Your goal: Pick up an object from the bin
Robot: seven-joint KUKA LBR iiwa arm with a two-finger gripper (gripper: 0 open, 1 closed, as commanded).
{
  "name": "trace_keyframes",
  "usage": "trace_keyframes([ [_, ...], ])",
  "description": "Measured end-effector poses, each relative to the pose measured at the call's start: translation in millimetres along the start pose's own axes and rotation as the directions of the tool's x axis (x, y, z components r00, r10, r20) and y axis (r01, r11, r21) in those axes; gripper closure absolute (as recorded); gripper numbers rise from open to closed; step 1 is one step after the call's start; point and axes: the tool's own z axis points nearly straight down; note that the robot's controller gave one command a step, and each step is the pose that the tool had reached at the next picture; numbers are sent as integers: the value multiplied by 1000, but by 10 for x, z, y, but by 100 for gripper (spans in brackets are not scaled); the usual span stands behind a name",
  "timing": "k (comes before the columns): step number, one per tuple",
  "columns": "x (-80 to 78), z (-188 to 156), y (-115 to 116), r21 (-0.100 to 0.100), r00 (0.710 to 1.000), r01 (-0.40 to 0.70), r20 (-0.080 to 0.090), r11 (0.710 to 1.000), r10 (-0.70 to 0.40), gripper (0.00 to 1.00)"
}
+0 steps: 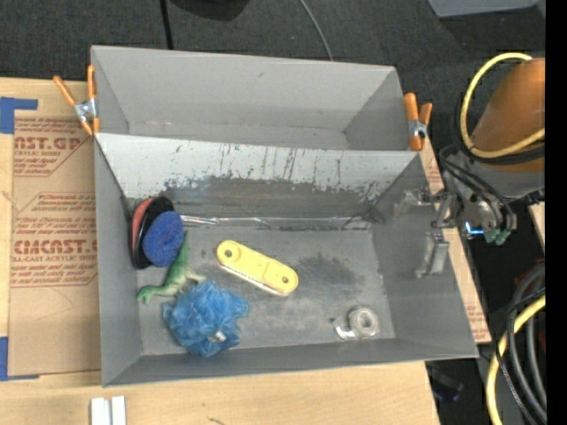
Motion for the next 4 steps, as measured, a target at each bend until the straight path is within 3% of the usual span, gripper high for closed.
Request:
trace_keyframes([
  [1, 133, 437, 69, 0, 990, 138, 1, 990, -138, 0],
  [2, 381, 613, 219, -1, 895, 445, -1, 895, -445, 0],
  [3, 485, 1013, 284, -1, 866, 499, 3, 866, -499, 0],
  [4, 581, 1472, 415, 1, 722, 692, 4, 722, -692, 0],
])
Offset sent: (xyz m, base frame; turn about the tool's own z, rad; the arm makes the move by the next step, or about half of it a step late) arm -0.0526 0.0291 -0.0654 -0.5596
